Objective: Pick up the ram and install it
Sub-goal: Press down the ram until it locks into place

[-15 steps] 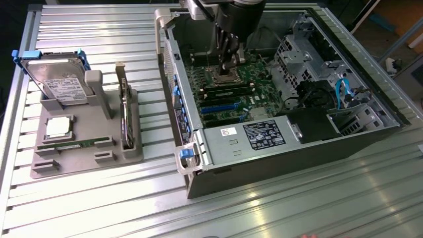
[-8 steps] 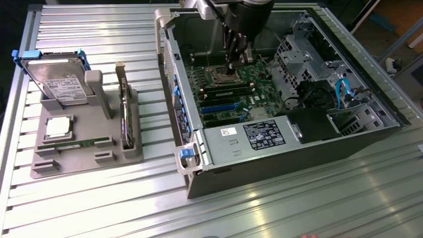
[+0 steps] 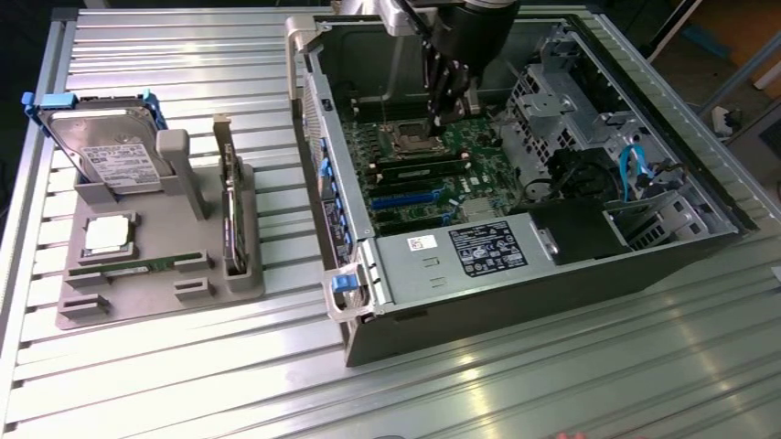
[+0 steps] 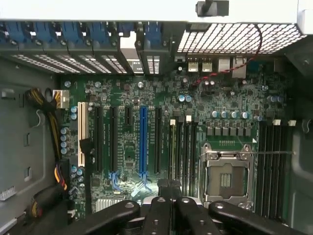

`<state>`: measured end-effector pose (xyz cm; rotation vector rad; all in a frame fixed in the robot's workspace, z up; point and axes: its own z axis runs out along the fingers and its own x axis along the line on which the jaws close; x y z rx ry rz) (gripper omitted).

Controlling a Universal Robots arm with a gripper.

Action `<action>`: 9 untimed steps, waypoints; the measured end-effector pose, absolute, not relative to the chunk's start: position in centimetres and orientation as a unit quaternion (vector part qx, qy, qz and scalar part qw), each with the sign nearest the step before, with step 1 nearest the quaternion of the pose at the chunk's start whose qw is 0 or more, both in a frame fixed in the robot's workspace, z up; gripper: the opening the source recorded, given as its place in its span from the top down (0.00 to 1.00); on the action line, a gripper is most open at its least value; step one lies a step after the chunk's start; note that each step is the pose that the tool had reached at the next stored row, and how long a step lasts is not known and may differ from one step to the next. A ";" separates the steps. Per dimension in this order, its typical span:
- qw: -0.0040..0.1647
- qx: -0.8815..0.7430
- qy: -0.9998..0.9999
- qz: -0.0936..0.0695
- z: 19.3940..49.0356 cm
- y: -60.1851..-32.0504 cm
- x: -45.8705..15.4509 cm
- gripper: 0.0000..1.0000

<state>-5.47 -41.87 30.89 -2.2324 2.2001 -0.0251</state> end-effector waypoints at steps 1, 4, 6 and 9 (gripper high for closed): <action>0.003 -0.712 0.702 -0.008 30.9 -41.9 -5.3 0.89; 0.003 -0.712 0.702 -0.008 30.9 -41.9 -4.7 0.89; 0.003 -0.712 0.702 -0.009 30.9 -41.9 -4.4 0.89; 0.002 -0.712 0.702 -0.009 30.9 -41.9 -3.9 0.89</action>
